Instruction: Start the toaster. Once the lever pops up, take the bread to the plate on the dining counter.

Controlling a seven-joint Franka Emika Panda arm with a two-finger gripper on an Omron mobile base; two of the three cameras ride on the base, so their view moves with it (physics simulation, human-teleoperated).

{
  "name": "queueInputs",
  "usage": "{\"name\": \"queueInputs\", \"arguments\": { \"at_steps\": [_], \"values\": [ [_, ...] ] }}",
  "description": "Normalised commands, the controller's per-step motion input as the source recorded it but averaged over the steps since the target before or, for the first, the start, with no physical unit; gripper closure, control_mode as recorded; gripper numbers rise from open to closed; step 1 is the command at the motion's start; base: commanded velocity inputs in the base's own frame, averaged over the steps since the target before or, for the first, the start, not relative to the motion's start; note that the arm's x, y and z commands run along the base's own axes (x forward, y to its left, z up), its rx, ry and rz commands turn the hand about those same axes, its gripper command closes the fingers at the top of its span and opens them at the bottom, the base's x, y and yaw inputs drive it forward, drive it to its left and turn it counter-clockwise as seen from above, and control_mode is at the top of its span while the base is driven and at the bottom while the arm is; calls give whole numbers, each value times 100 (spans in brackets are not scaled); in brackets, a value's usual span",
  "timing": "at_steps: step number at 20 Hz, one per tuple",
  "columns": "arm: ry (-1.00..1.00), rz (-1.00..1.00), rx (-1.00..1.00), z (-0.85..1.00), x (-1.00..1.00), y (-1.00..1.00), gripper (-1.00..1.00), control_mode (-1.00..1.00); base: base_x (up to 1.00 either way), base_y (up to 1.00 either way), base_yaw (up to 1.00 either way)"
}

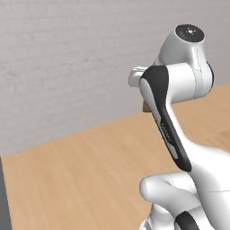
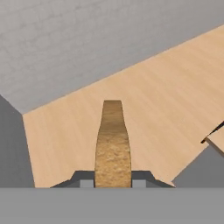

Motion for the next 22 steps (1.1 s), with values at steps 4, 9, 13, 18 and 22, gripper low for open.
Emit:
{"name": "queueInputs", "arguments": {
  "at_steps": [4,9,13,18,22],
  "values": [
    [0,0,0,0,0,0,100,100,98,47,-43],
    [0,0,0,0,0,0,100,100,68,50,-61],
    [0,0,0,0,0,0,100,100,57,48,-64],
    [0,0,0,0,0,0,100,100,55,44,-64],
    [0,0,0,0,0,0,100,100,60,45,-62]
  ]
}}
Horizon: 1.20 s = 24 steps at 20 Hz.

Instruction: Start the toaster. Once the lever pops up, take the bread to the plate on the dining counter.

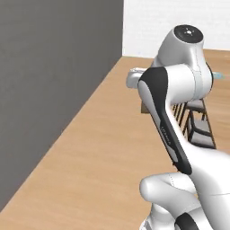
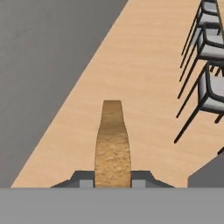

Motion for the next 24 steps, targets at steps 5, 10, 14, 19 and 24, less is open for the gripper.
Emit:
{"name": "queueInputs", "arguments": {
  "at_steps": [5,10,14,19,24],
  "values": [
    [0,0,0,0,0,0,100,100,78,53,-57],
    [0,0,0,0,0,0,100,100,98,61,-51],
    [0,0,0,0,0,0,100,100,98,62,-51],
    [0,0,0,0,0,0,100,100,98,64,-51],
    [0,0,0,0,0,0,100,100,97,67,-51]
  ]
}}
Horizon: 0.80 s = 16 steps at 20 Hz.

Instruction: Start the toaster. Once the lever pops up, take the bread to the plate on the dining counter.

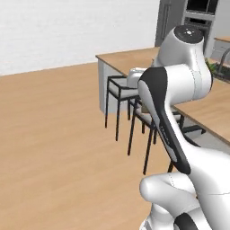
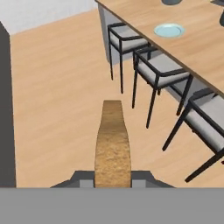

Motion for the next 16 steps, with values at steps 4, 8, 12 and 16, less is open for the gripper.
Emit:
{"name": "queueInputs", "arguments": {
  "at_steps": [4,8,12,16],
  "values": [
    [0,0,0,0,0,0,100,100,97,71,-50],
    [0,0,0,0,0,0,100,100,92,73,-51],
    [0,0,0,0,0,0,100,100,77,81,-53],
    [0,0,0,0,0,0,100,100,73,79,-55]
  ]
}}
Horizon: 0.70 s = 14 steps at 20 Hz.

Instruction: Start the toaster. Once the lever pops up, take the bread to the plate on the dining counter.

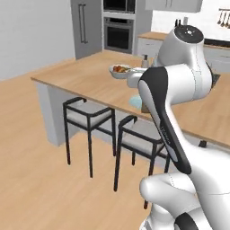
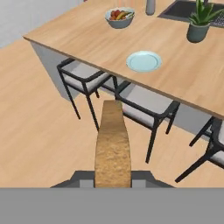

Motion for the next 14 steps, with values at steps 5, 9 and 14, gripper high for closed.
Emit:
{"name": "queueInputs", "arguments": {
  "at_steps": [5,9,14],
  "values": [
    [0,0,0,0,0,0,100,100,61,82,-56],
    [0,0,0,0,0,0,100,100,45,87,-54],
    [0,0,0,0,0,0,100,100,40,78,-54]
  ]
}}
